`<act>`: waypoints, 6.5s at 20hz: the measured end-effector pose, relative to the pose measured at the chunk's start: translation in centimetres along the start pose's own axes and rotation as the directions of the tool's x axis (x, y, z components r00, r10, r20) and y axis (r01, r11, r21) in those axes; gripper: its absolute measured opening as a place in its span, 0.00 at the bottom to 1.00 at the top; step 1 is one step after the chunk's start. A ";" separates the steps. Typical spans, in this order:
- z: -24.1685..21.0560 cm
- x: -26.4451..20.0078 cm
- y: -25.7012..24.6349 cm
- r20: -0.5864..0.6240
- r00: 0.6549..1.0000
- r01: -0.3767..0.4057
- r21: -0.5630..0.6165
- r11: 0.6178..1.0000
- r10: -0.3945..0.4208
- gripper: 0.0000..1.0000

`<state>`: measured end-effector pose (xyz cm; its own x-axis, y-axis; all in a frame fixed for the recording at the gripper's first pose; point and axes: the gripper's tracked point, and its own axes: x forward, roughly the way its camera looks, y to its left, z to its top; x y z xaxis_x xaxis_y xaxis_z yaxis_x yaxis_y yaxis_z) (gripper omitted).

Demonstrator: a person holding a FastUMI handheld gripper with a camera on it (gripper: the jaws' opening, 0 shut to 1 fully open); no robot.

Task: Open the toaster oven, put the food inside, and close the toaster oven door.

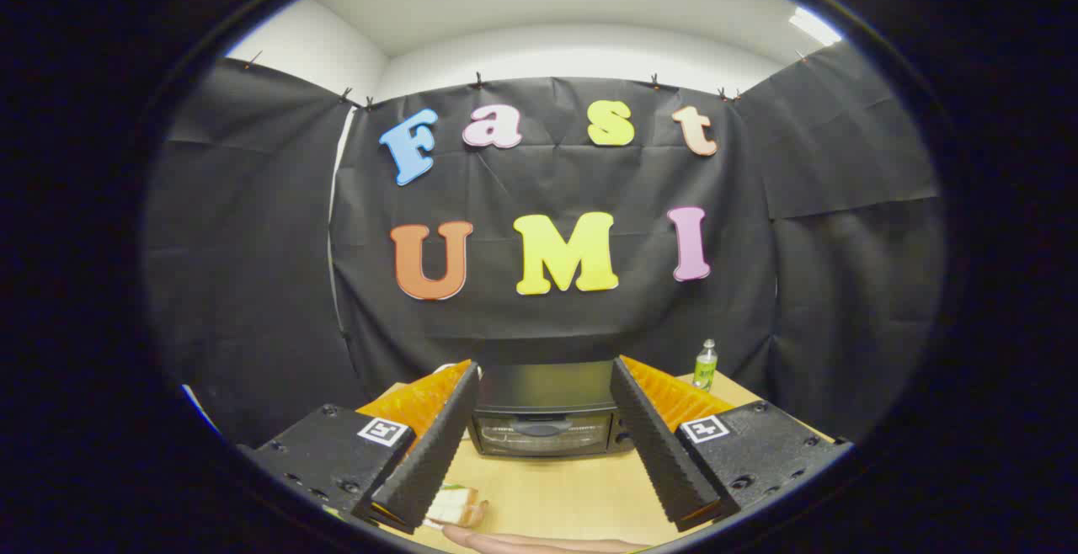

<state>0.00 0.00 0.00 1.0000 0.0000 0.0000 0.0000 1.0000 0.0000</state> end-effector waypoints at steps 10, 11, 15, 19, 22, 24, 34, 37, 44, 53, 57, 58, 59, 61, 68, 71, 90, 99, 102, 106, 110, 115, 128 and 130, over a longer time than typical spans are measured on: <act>0.0 -0.8 -0.3 0.039 0.999 0.029 -0.032 0.999 -0.028 1.00; -0.1 -0.9 -0.3 0.042 0.999 0.034 -0.031 0.999 -0.032 1.00; -0.6 -0.5 -0.6 0.038 0.997 0.066 -0.021 0.998 -0.065 1.00; -1.8 3.8 -1.5 0.004 0.995 0.100 -0.030 0.994 -0.100 1.00; -3.8 7.9 -1.2 -0.035 0.994 0.097 -0.049 0.994 -0.099 1.00; -6.1 10.6 -1.1 -0.079 0.992 0.093 -0.058 0.994 -0.098 1.00; -20.2 23.2 -3.7 -0.363 0.925 0.104 -0.033 0.994 -0.109 1.00; -22.0 24.7 -3.3 -0.396 0.916 0.077 0.009 0.997 -0.067 1.00; -23.2 25.0 -2.3 -0.392 0.916 0.072 -0.045 0.996 -0.084 1.00; -26.3 18.1 -2.1 -0.408 0.912 0.015 -0.049 0.999 -0.034 1.00; -29.6 14.7 -2.3 -0.418 0.906 0.035 -0.072 0.997 -0.062 1.00; -30.5 14.1 -2.3 -0.424 0.903 0.042 -0.064 0.997 -0.065 1.00; -31.2 13.7 -2.3 -0.428 0.902 0.042 -0.054 0.998 -0.061 1.00; -32.2 12.9 -2.3 -0.427 0.903 0.036 -0.020 0.999 -0.041 1.00; -37.4 11.7 -2.5 -0.524 0.852 0.041 0.118 0.992 0.027 1.00; -37.3 11.1 -1.9 -0.501 0.861 -0.030 0.130 0.991 0.092 1.00; -33.1 2.6 9.5 -0.543 0.377 -0.198 0.744 0.638 0.750 0.87; -34.2 3.1 10.3 -0.600 0.326 -0.077 0.753 0.654 0.730 0.39; -33.3 2.6 10.3 -0.576 0.341 -0.087 0.767 0.635 0.743 0.36; -30.9 1.3 10.2 -0.501 0.350 -0.112 0.817 0.566 0.791 0.35; -28.2 1.3 9.0 -0.388 0.409 -0.090 0.884 0.460 0.826 0.35; -27.0 4.8 5.0 -0.283 0.623 -0.101 0.896 0.433 0.729 0.35; -29.1 11.7 -0.9 -0.160 0.855 -0.069 0.907 0.415 0.493 0.35; -29.6 13.2 -1.5 -0.128 0.881 -0.084 0.904 0.419 0.455 0.35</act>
<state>13.23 -1.46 -29.65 0.8813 0.4548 -0.1284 -0.0844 0.4188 0.9042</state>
